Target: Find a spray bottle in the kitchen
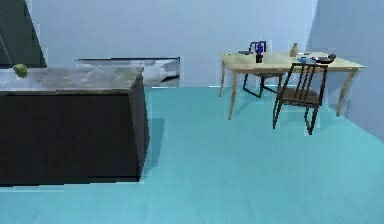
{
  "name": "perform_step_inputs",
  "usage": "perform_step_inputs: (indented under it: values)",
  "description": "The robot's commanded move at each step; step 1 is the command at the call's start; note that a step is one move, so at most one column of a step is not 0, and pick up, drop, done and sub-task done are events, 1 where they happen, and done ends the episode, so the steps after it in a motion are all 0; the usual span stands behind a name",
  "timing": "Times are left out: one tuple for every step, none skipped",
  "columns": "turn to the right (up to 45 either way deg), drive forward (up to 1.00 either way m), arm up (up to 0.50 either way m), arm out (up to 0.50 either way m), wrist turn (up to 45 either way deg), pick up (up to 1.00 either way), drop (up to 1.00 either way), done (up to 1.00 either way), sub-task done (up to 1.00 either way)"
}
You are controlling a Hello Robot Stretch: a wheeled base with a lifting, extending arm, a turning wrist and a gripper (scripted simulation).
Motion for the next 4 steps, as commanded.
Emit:
perform_step_inputs:
  values:
    - [0.0,1.00,0.00,0.00,0.0,0.00,0.00,0.00,0.00]
    - [3.0,0.00,0.00,0.00,0.0,0.00,0.00,0.00,0.00]
    - [0.0,1.00,0.00,0.00,0.0,0.00,0.00,0.00,0.00]
    - [0.0,1.00,0.00,0.00,0.0,0.00,0.00,0.00,0.00]
